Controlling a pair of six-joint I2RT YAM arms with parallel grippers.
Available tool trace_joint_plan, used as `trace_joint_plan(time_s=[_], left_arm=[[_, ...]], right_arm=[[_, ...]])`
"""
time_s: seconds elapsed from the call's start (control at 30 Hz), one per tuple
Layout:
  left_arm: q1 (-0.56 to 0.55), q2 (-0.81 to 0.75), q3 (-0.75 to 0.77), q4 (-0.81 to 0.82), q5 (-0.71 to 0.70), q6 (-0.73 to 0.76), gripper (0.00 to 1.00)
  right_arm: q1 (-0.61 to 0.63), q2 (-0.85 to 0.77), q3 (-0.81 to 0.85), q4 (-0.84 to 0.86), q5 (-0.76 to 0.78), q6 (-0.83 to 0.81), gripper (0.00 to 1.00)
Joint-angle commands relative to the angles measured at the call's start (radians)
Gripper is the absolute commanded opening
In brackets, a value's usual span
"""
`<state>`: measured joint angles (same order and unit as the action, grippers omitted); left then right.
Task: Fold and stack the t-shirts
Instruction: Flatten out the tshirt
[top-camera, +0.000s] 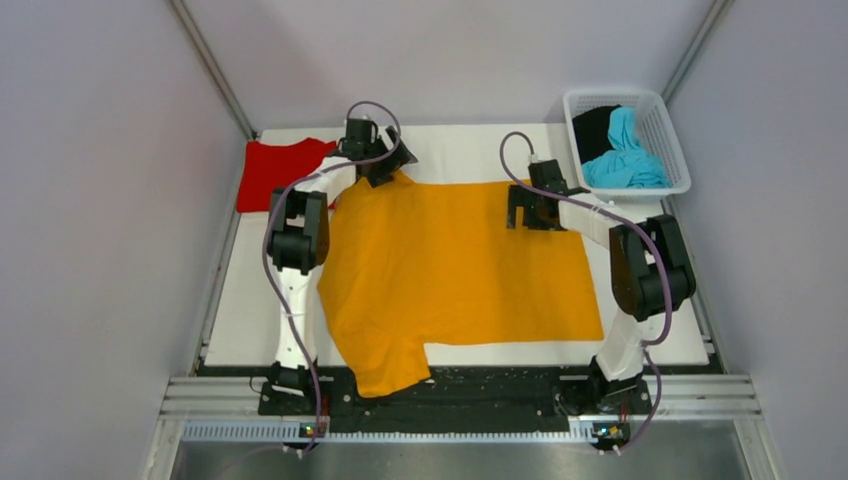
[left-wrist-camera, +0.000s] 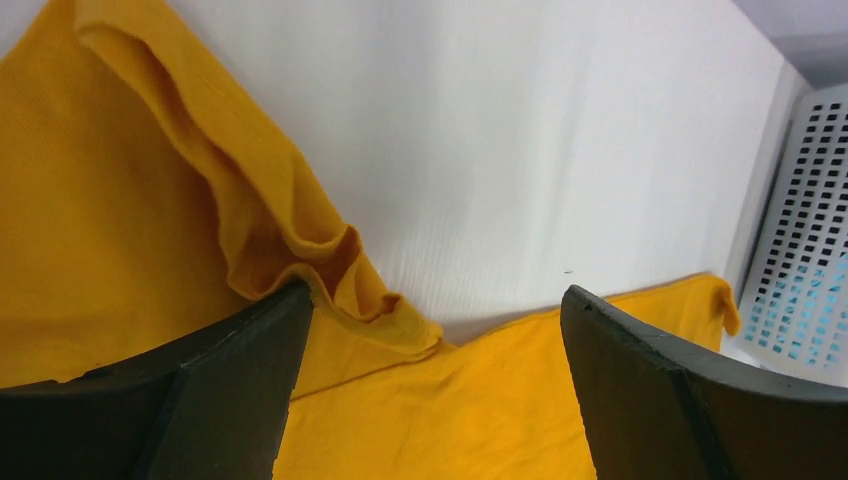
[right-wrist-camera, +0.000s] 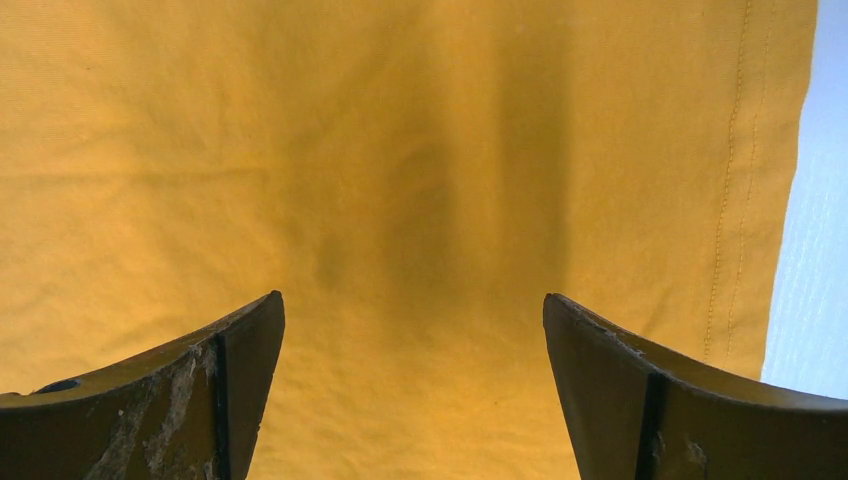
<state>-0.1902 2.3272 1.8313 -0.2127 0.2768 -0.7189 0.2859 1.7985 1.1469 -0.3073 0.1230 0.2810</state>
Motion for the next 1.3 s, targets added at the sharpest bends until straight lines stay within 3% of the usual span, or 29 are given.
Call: trace_joint_plan(time_s=[0.0, 0.07, 0.27, 0.37, 0.63, 0.93, 1.07, 1.27], left_arm=[[-0.004, 0.041, 0.087, 0.088, 0.01, -0.048, 0.99], [-0.012, 0.076, 0.142, 0.097, 0.008, -0.057, 0.99], [-0.025, 0.288, 0.501, 0.062, 0.014, -0.051, 0.99], [-0.031, 0.286, 0.531, 0.07, 0.017, -0.036, 0.99], [-0.043, -0.015, 0.348, -0.009, -0.124, 0.159, 0.99], [-0.046, -0.382, -0.13, -0.027, -0.22, 0.239, 0.99], [-0.046, -0.462, -0.285, -0.035, -0.241, 0.235, 0.99], [-0.046, -0.478, -0.362, -0.08, -0.234, 0.225, 0.99]], right_arm=[[0.005, 0.019, 0.063, -0.001, 0.031, -0.017, 0.99], [0.005, 0.026, 0.072, -0.009, 0.04, -0.017, 0.99], [0.005, 0.025, 0.089, -0.021, 0.065, -0.019, 0.99], [0.005, 0.017, 0.093, -0.022, 0.084, -0.024, 0.99], [-0.004, 0.013, 0.131, -0.012, 0.092, 0.018, 0.99], [-0.016, 0.135, 0.266, 0.032, 0.107, 0.024, 0.99], [-0.028, 0.213, 0.334, 0.054, 0.108, -0.012, 0.99], [-0.049, 0.337, 0.451, 0.026, 0.176, -0.063, 0.99]])
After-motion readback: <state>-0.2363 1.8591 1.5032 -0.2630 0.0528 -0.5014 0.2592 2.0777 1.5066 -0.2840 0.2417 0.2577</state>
